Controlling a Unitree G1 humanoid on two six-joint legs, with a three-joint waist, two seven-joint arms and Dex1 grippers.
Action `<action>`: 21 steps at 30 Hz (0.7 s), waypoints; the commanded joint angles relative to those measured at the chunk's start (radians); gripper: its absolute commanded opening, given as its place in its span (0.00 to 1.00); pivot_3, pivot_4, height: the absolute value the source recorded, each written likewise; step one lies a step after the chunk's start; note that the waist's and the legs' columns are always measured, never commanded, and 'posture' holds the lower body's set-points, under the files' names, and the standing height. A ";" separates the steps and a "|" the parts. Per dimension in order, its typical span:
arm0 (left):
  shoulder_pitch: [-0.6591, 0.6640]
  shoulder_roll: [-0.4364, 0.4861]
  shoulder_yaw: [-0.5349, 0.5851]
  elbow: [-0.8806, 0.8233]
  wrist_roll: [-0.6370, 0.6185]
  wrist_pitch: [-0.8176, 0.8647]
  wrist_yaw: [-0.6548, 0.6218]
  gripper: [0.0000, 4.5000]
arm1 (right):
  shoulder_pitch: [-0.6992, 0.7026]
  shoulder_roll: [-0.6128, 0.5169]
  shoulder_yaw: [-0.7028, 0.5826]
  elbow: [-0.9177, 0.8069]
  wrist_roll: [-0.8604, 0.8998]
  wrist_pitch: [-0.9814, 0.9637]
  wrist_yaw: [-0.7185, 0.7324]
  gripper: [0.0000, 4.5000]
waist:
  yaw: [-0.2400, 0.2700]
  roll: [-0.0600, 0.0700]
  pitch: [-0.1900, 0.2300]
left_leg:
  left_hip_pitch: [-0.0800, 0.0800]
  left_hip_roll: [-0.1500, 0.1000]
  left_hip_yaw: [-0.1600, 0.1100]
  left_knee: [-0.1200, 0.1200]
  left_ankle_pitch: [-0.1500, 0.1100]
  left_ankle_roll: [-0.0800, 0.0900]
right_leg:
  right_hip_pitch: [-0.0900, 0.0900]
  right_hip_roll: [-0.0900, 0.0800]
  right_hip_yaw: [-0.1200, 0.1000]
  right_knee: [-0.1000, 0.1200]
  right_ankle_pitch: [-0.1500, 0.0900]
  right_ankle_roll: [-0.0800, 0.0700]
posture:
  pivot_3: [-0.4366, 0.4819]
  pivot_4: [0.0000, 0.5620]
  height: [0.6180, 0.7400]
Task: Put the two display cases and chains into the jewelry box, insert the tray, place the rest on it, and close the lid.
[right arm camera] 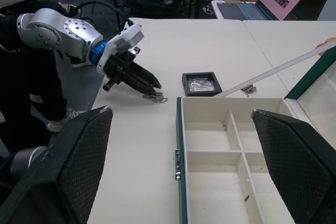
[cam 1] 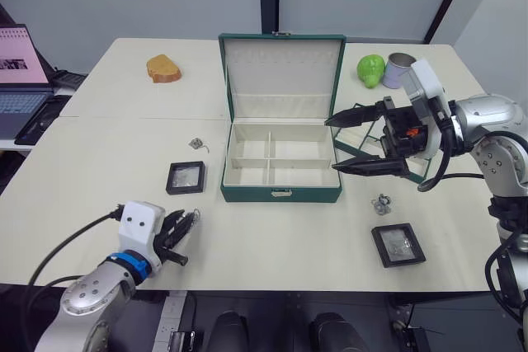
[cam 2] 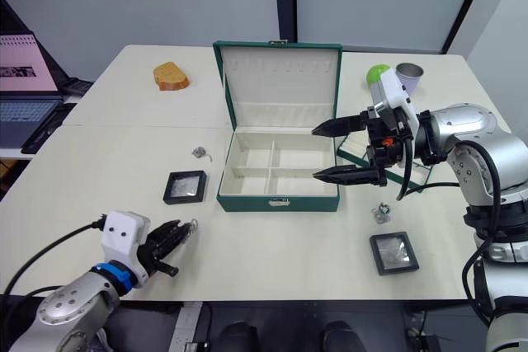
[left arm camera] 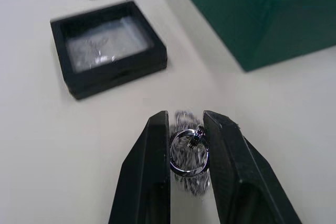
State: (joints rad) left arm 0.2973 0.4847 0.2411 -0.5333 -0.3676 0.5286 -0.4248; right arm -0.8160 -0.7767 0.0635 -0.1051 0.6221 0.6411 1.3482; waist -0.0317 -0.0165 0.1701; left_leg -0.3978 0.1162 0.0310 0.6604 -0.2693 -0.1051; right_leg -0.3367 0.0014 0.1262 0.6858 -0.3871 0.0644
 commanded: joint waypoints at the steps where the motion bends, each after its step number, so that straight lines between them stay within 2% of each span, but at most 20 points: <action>1: -0.015 -0.012 -0.018 0.000 0.021 -0.043 0.002 0.14 | -0.022 -0.006 -0.020 -0.024 0.006 -0.004 0.000 1.00 | 0.002 0.000 0.000 | 0.000 0.000 0.000 0.000 0.000 0.000 | 0.000 0.000 0.000 0.000 0.000 0.000 | 0.48 0.27 1.00; 4: -0.017 -0.016 -0.025 0.014 0.032 -0.055 0.001 0.14 | -0.021 -0.010 -0.024 -0.025 0.005 -0.001 0.001 1.00 | 0.001 0.000 0.000 | 0.000 0.000 0.000 0.000 0.000 0.000 | 0.000 0.000 0.000 0.000 0.000 0.000 | 0.48 0.27 1.00; 16: -0.051 -0.008 -0.002 0.005 -0.001 -0.008 0.004 0.97 | -0.018 -0.003 -0.021 -0.021 0.001 -0.005 0.000 1.00 | 0.001 0.000 0.000 | 0.000 0.000 0.000 0.000 0.000 0.000 | 0.000 0.000 0.000 0.000 0.000 0.000 | 0.48 0.27 1.00; 21: -0.060 0.035 -0.040 -0.004 0.012 0.124 0.020 1.00 | -0.017 0.000 -0.022 -0.023 0.001 -0.005 -0.003 1.00 | 0.000 0.000 0.000 | 0.000 0.000 0.000 0.000 0.000 0.000 | 0.000 0.000 0.000 0.000 0.000 0.000 | 0.48 0.27 1.00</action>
State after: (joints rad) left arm 0.2310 0.5032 0.2195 -0.5092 -0.3647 0.6068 -0.4075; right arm -0.8159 -0.7762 0.0630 -0.1060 0.6125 0.6432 1.3471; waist -0.0312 -0.0166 0.1702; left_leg -0.3979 0.1162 0.0311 0.6603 -0.2693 -0.1051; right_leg -0.3366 0.0013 0.1263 0.6854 -0.3871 0.0644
